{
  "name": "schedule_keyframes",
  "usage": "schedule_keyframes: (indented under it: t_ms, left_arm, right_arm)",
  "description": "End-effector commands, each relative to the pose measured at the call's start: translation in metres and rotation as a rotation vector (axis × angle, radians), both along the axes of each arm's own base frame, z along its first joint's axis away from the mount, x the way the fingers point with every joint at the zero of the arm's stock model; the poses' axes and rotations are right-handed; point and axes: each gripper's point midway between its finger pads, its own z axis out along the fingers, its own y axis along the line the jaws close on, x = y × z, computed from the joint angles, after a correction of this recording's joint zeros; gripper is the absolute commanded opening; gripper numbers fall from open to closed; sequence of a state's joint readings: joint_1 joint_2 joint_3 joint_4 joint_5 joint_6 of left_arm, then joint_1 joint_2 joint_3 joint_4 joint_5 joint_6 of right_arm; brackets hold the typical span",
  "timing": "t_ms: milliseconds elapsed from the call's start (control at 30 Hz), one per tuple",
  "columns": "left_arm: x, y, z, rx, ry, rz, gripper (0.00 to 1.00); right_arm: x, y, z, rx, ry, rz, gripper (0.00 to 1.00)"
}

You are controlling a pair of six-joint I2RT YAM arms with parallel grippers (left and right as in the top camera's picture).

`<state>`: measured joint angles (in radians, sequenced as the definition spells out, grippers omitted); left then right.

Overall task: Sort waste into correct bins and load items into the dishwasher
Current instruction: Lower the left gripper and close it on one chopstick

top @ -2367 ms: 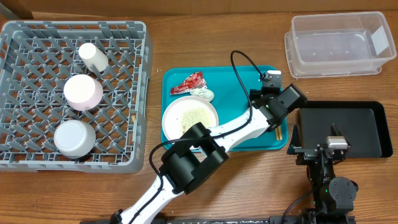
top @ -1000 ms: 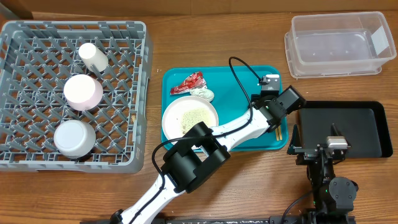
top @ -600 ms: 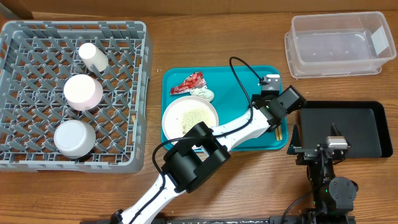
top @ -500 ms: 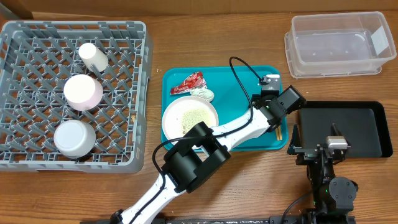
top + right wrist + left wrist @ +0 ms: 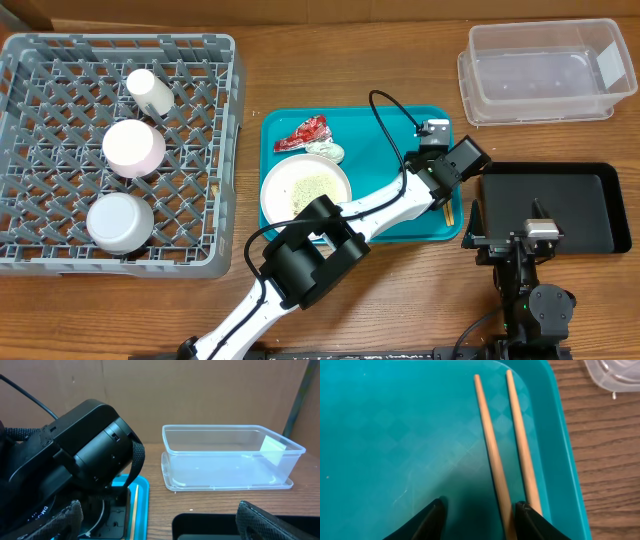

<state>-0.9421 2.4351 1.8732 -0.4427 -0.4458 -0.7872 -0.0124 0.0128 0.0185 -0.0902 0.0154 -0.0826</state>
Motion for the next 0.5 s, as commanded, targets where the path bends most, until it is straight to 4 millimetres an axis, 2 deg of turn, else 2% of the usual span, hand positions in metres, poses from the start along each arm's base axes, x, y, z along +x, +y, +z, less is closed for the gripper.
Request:
schedule_keyframes:
  t_ms: [0,200,333,467]
  left_arm:
    - [-0.006,0.014,-0.033,0.058,0.056,0.021,0.47]
    - [-0.003,0.018,-0.030,0.122,0.014,-0.003,0.47]
    - [0.001,0.029,-0.027,0.193,-0.023,0.007,0.47]
    - [-0.002,0.026,-0.029,0.177,-0.002,-0.006,0.47]
  right_arm:
    - [0.000,-0.002,-0.001,-0.004,-0.006,-0.012,1.00]
    - [0.000,-0.002,-0.001,-0.004,-0.006,-0.012,1.00]
    - [0.000,-0.002,-0.001,-0.004,-0.006,-0.012,1.00]
    - [0.000,-0.002,-0.001,-0.004,-0.006,-0.012,1.00]
